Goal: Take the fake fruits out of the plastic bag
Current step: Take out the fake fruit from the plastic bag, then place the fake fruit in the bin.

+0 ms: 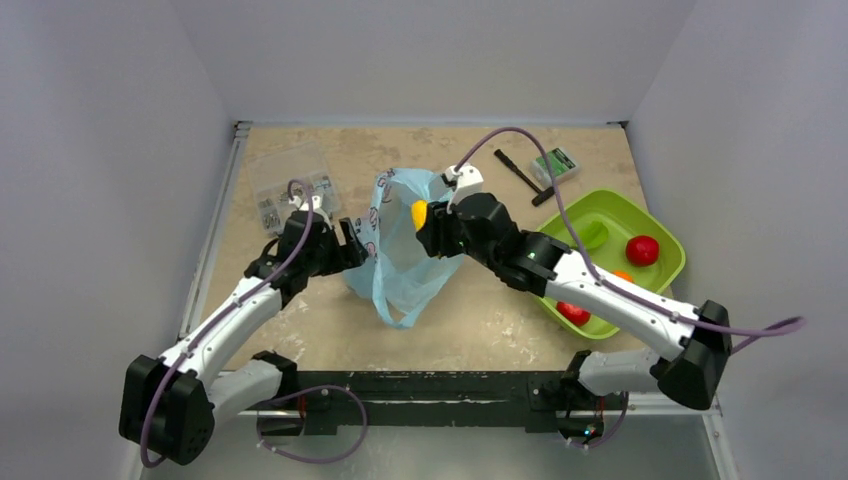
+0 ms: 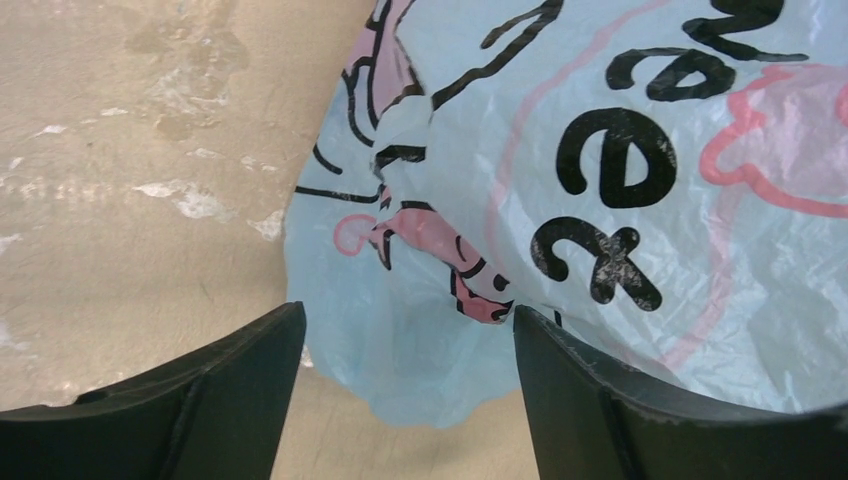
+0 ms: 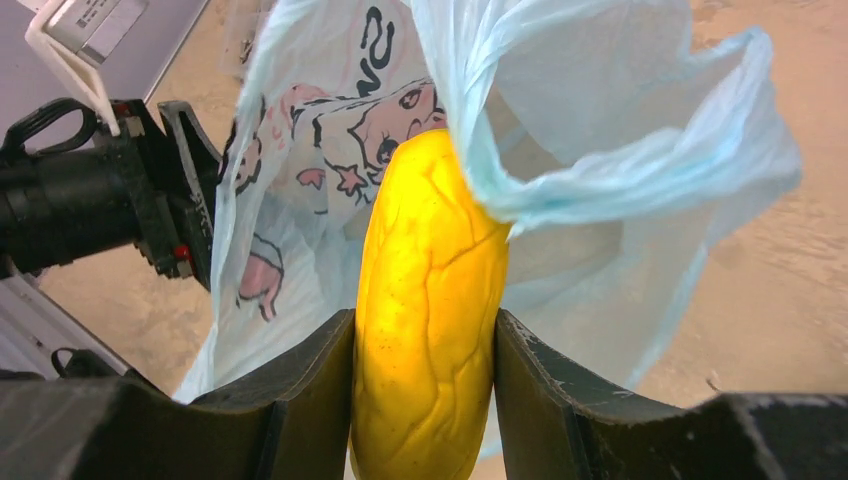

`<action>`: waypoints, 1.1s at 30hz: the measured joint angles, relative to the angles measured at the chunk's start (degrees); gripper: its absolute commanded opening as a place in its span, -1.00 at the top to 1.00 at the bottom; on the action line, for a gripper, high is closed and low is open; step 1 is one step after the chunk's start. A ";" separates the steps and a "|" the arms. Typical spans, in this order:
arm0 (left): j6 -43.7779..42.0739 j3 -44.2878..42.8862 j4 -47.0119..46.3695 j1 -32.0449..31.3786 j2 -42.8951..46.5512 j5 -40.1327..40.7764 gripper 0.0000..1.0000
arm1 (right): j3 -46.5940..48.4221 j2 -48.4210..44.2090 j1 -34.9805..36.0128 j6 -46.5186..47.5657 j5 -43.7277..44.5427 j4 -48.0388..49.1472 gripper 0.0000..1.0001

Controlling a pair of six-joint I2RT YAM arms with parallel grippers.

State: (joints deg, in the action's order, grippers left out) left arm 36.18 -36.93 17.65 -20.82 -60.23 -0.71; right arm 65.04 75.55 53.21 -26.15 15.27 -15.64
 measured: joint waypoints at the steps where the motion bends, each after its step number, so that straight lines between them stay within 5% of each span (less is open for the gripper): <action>1: -0.04 -0.52 1.09 0.00 0.24 0.68 -0.66 | 0.00 -1.77 -0.02 0.74 0.33 -1.16 1.00; 8: -0.37 -5.55 13.60 0.00 6.97 7.23 -0.77 | 0.17 -11.89 -2.64 3.21 11.63 -7.37 1.00; 20: -0.63 -14.08 32.30 0.00 20.44 16.06 -0.76 | -5.22 -18.16 -22.14 -2.47 25.62 -11.28 1.00; 29: -1.38 -20.83 34.10 0.00 23.78 7.56 -0.75 | -18.80 -8.11 -41.27 -7.28 19.43 -8.72 0.99; 33: -1.42 -21.49 33.38 0.00 23.45 3.76 -0.74 | -19.43 -2.21 -43.36 -7.54 15.93 -4.98 0.72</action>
State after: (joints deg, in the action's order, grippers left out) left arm 34.76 -58.41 51.03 -20.82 -36.77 3.05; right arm 45.60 73.34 9.85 -33.69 31.20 -20.62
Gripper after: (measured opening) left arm 0.877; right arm 0.448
